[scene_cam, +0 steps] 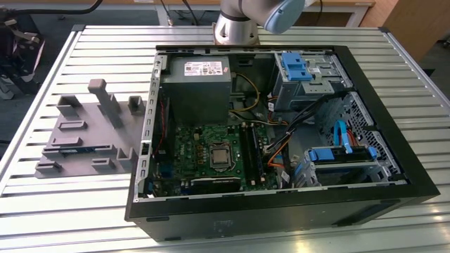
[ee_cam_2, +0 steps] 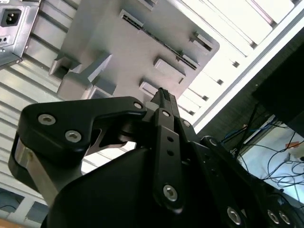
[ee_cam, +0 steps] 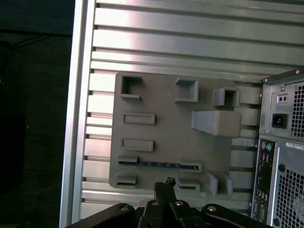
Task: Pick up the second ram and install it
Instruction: 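Pick up the second ram and move it above second insertion slot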
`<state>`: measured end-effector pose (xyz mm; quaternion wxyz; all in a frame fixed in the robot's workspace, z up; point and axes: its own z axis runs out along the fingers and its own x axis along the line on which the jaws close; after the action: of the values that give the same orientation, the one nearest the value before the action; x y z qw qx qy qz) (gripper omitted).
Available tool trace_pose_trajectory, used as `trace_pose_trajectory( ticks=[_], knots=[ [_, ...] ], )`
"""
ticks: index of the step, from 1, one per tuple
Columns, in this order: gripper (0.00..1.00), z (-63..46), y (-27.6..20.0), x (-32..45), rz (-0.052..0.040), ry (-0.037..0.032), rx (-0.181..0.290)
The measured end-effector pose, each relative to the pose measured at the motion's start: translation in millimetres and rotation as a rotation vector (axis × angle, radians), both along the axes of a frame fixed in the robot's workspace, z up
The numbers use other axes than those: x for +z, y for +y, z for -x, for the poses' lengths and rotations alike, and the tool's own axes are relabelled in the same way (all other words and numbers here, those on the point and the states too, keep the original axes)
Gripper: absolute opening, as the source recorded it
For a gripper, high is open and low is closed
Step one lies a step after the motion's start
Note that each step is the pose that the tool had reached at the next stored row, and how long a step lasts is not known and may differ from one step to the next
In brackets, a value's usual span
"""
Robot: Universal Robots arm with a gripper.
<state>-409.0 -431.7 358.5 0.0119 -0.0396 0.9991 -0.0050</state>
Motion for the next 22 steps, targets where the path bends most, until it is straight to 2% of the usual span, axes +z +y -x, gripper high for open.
trace_pose_trajectory(
  ticks=[19,22],
  knots=[
    [0.11,0.0,0.0,-2.6,0.0001,0.0,0.342],
    [0.11,0.1,-0.1,-2.6,0.0004,0.0,0.373]
  ],
)
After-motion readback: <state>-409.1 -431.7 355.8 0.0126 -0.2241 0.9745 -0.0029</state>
